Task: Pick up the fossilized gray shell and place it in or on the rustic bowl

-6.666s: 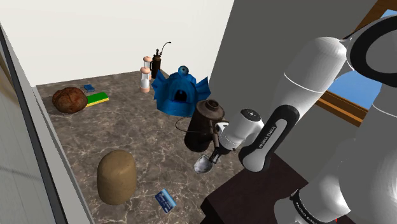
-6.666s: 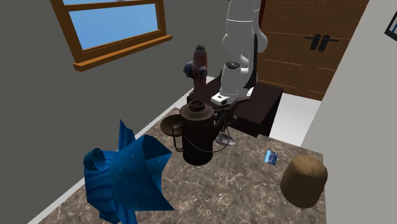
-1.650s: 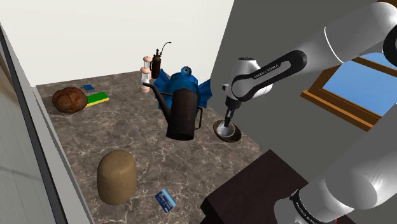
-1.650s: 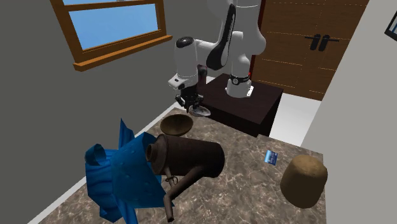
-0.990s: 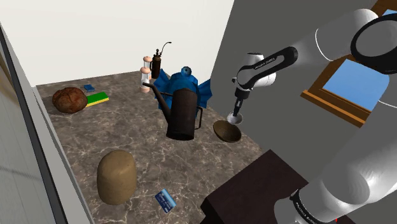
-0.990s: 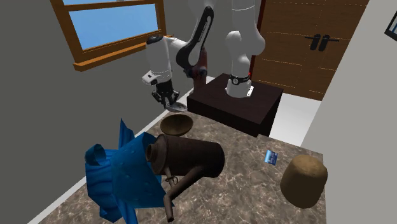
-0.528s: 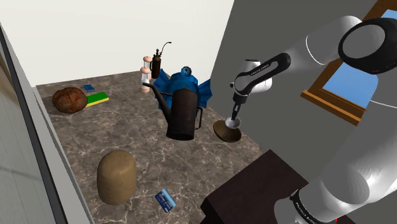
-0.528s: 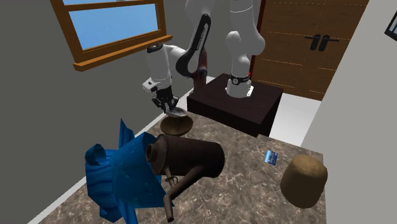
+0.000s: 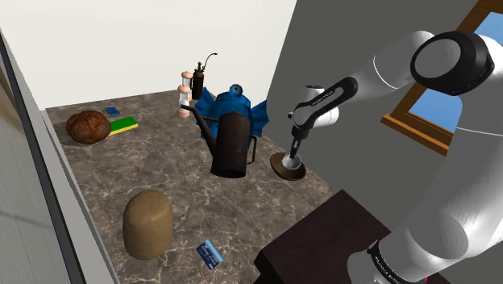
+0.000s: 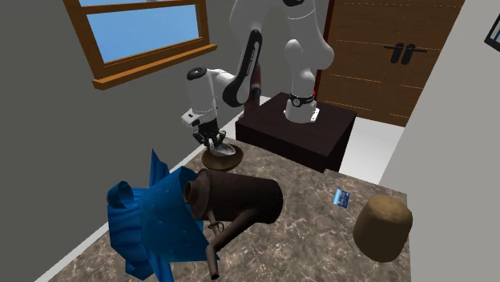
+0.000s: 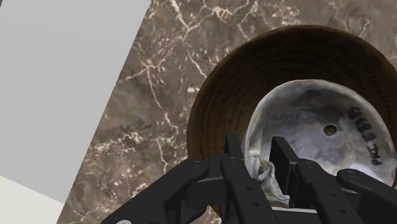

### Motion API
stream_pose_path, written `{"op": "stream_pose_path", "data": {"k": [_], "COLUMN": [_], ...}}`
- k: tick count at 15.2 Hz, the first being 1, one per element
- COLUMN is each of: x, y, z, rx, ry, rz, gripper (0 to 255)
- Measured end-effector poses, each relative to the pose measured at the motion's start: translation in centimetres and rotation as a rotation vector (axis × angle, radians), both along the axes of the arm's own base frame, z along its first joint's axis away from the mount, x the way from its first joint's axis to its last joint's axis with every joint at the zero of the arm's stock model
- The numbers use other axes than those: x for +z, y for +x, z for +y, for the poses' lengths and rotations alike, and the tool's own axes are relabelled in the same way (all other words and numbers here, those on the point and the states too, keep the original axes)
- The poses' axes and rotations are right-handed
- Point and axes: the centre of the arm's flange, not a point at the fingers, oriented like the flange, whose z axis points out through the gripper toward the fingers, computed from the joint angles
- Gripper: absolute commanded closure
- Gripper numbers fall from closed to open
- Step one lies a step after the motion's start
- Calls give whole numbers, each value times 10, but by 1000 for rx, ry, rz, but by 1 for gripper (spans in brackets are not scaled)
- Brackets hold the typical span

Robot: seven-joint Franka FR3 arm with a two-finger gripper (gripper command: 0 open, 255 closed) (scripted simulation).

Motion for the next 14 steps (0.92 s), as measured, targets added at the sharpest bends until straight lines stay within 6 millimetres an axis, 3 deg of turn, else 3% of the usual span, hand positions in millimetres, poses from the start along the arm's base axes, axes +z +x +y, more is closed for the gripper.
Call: {"op": "stream_pose_path", "data": {"k": [6,7,14], "x": [-3,-3,3], "y": [-1,-1,0], "z": [-1,-1,0], "rx": [0,0,0], "ry": [0,0,0], "rz": [-1,-1,-1], "gripper": [255,0,0]}}
